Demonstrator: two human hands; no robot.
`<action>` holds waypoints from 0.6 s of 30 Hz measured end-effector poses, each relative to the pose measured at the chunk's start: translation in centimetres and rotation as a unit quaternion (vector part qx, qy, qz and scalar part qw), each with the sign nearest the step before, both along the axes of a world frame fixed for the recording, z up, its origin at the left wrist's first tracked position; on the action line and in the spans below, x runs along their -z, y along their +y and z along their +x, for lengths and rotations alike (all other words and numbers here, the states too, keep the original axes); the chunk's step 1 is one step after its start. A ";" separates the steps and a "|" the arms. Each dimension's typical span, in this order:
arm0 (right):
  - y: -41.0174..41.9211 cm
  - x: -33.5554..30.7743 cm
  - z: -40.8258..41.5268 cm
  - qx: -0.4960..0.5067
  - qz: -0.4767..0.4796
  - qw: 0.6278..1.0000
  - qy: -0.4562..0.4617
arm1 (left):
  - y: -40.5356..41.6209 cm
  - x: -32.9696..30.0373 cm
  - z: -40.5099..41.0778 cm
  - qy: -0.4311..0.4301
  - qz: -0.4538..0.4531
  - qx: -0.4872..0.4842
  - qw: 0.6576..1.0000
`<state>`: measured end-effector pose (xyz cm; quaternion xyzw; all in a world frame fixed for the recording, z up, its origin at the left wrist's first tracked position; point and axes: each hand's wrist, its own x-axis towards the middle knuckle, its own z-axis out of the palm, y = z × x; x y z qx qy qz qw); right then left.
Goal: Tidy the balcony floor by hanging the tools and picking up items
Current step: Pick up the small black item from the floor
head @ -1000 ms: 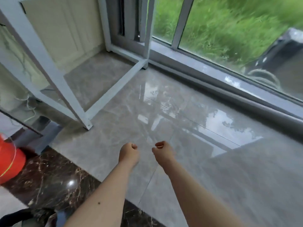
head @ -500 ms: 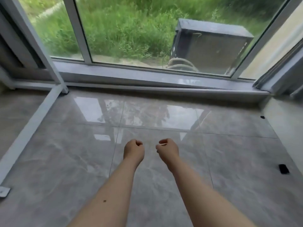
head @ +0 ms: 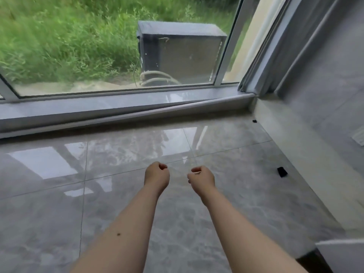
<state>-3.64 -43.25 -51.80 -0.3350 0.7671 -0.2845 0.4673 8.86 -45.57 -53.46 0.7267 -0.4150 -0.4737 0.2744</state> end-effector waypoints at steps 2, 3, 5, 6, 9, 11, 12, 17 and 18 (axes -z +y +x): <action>-1.5 0.0 -2.0 0.022 -0.002 1.000 0.002 | -2.4 -0.1 -2.0 -0.004 -0.007 0.016 1.000; -2.1 -0.1 -2.7 0.030 -0.002 1.000 0.003 | -3.4 -0.3 -2.7 -0.004 -0.009 0.024 1.000; -3.8 -0.3 -4.4 0.047 -0.002 0.999 0.005 | -5.6 -0.6 -4.7 -0.001 -0.012 0.049 0.999; -4.6 -0.3 -5.1 0.055 -0.001 0.998 0.009 | -6.5 -0.7 -5.5 -0.002 -0.014 0.060 0.998; -7.8 -0.4 -6.9 0.083 -0.001 0.996 0.015 | -10.2 -0.9 -7.5 0.002 -0.016 0.080 0.997; -9.8 -0.4 -7.9 0.101 -0.001 0.995 0.018 | -12.5 -0.9 -8.7 0.001 -0.018 0.097 0.995; -10.3 -0.4 -8.0 0.105 0.002 0.994 0.019 | -13.1 -0.9 -9.0 -0.001 -0.021 0.106 0.994; -15.3 -0.5 -10.8 0.141 0.000 0.990 0.012 | -18.5 -0.7 -12.2 -0.006 -0.014 0.140 0.990; -16.1 -0.6 -11.5 0.144 -0.003 0.989 0.011 | -19.4 -0.7 -12.9 -0.006 -0.018 0.146 0.989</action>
